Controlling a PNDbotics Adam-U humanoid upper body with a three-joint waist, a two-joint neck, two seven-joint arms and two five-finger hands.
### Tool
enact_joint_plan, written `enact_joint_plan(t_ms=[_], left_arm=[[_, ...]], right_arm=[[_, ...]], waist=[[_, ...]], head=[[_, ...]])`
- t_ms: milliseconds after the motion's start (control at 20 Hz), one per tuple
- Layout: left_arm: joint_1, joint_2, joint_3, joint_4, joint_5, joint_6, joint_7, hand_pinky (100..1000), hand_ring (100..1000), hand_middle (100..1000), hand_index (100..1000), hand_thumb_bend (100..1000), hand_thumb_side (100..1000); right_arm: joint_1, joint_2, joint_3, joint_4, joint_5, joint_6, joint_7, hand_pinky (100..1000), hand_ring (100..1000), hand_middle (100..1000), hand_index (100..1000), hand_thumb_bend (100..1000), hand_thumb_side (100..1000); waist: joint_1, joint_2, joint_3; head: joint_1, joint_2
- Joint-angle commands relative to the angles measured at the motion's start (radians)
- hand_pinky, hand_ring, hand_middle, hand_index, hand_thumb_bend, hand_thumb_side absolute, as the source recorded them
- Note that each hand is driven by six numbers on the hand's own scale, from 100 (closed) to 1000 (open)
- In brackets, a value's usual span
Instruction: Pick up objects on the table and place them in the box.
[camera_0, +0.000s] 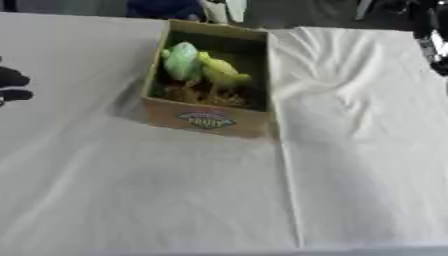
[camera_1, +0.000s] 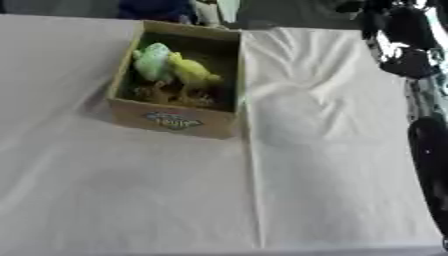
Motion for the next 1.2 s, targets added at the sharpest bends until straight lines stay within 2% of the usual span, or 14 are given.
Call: enact_joint_plan(t_ms=[50, 300, 600, 1200], left_arm=[[-0.001, -0.001, 0.013, -0.012, -0.01, 0.001, 0.006, 710, 733, 636, 811, 100, 426], [0.006, -0.011, 0.015, -0.008, -0.02, 0.003, 0.006, 711, 734, 636, 811, 100, 435], [0.012, -0.018, 0.016, -0.006, -0.024, 0.004, 0.003, 712, 736, 637, 811, 100, 436], [0.016, -0.023, 0.019, -0.009, -0.025, 0.002, 0.005, 713, 736, 636, 811, 100, 433]], right_arm=[[0.032, -0.006, -0.045, -0.063, -0.016, 0.035, -0.009, 765, 884, 761, 787, 100, 228], [0.1, 0.024, -0.076, -0.092, -0.001, 0.062, -0.021, 760, 874, 742, 770, 100, 264], [0.146, 0.052, -0.095, -0.104, 0.029, 0.078, -0.02, 756, 865, 721, 750, 100, 293], [0.165, 0.08, -0.105, -0.113, 0.061, 0.102, -0.026, 751, 859, 709, 737, 100, 310]], waist=[[0.007, -0.016, -0.007], [0.009, -0.015, -0.02], [0.013, -0.016, -0.03], [0.024, -0.015, -0.036]], head=[[0.012, 0.016], [0.024, 0.026], [0.046, 0.02], [0.089, -0.007]])
